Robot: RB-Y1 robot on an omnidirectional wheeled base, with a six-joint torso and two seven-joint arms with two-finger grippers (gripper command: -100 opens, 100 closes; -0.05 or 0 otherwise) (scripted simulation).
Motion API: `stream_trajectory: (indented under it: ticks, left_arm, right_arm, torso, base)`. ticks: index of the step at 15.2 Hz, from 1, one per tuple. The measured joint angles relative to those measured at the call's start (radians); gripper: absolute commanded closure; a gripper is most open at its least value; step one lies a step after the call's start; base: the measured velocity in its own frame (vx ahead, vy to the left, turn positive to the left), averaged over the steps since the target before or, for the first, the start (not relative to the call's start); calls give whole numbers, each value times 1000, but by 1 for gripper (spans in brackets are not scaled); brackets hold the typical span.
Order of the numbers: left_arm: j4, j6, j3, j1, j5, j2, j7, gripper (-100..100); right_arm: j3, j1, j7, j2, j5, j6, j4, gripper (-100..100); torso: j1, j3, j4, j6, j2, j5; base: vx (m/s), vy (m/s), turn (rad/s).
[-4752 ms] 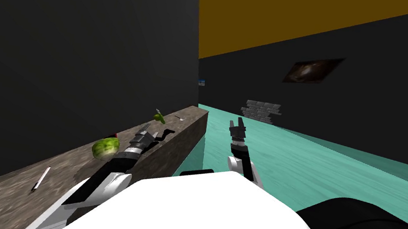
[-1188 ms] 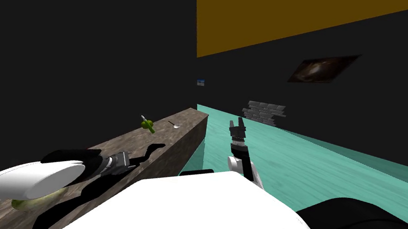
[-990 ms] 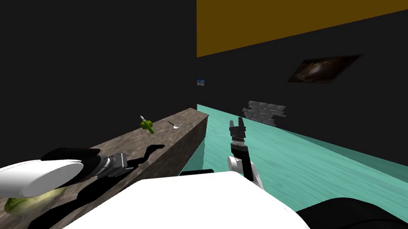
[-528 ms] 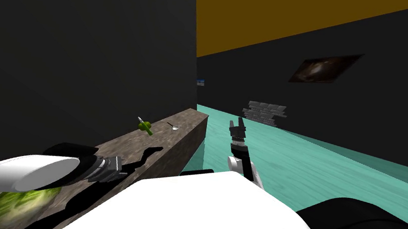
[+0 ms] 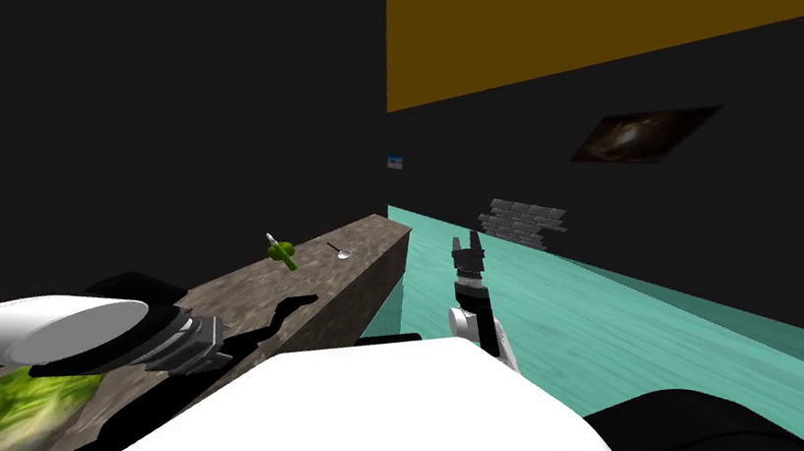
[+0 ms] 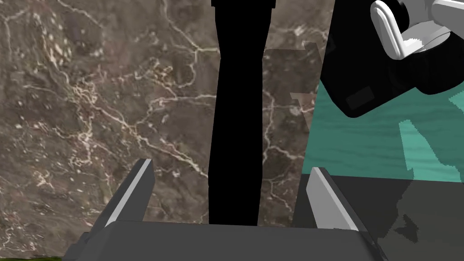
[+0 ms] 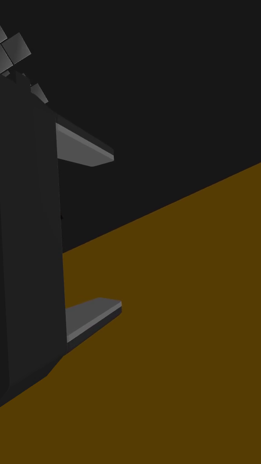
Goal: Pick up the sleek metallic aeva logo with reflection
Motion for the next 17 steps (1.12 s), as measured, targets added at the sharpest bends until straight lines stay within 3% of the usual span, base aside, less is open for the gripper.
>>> stream_trajectory:
  ticks: [5,9,10,15,17]
  left_arm:
    - [10,62,10,2,45,32,34,-100]
    - [51,32,-24,1,4,-9,-3,-100]
    - [55,28,-27,0,2,-11,-8,100]
    - [54,28,-28,0,2,-12,-8,100]
    - [34,43,-7,2,25,10,7,100]
  right_arm:
    - [0,0,0,0,0,0,0,0]
    - [0,0,0,0,0,0,0,0]
    - [0,0,0,0,0,0,0,0]
    - [0,0,0,0,0,0,0,0]
    - [0,0,0,0,0,0,0,0]
  torso:
    - [0,1,0,0,1,0]
    - [-2,2,1,0,4,0]
    - [-2,2,1,0,4,0]
    - [1,2,1,0,4,0]
    - [2,2,1,0,3,-1]
  base:
    - [30,-4,-12]
    - [-8,-28,-50]
    - [-2,-7,1]
    - [1,3,15]
    - [6,34,68]
